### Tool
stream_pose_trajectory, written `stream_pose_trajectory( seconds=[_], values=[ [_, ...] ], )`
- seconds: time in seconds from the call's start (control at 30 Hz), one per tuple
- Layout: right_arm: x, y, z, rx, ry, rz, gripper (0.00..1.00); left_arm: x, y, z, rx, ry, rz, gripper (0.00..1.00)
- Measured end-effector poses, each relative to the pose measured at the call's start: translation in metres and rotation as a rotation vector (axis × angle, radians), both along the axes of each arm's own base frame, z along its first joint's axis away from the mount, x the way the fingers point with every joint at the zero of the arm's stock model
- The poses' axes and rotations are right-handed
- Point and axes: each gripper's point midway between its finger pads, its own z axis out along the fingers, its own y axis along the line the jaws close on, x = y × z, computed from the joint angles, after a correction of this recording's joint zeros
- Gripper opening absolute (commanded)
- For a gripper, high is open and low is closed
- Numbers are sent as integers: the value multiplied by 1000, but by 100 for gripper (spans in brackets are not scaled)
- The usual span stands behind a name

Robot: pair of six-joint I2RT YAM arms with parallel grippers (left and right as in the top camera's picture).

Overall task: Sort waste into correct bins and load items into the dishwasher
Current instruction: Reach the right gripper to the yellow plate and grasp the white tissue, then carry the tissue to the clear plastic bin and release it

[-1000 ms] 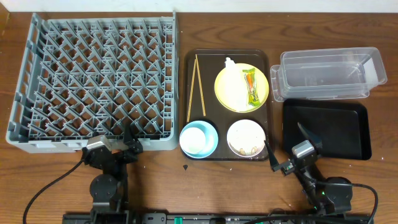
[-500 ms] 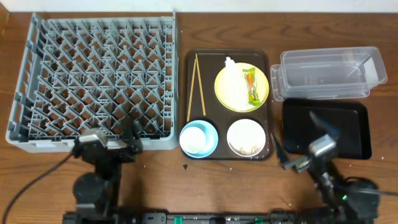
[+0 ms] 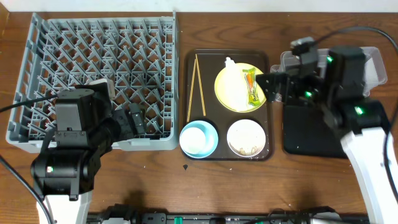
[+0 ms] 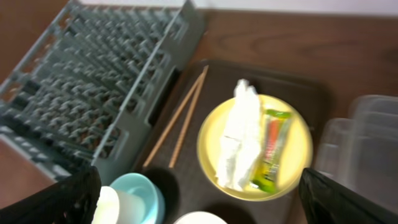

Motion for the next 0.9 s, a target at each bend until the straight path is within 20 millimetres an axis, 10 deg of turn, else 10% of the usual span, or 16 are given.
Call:
stream_pose_trajectory(
  seconds=[0.17,0.33,0.63,0.7,0.8,0.9],
  values=[
    [11,37,-46,-116,156,43,98,-1,-5,1,-21,0,-19,93],
    [36,70,-98,-285,176,-6,55,-1,-6,1,-27,1,-24,93],
    [77,60,-220,-462,275,-153,51,-1,-6,1,-27,2,-24,93],
    [74,59,-235,-476,306,-149,42,-1,-6,1,-27,2,-24,93],
    [72,58,-252,-503,331,-151,1,-1,-6,1,-27,2,-24,93],
    [72,60,-251,-499,334,-169,1,-1,-6,1,-27,2,-24,93]
  ],
)
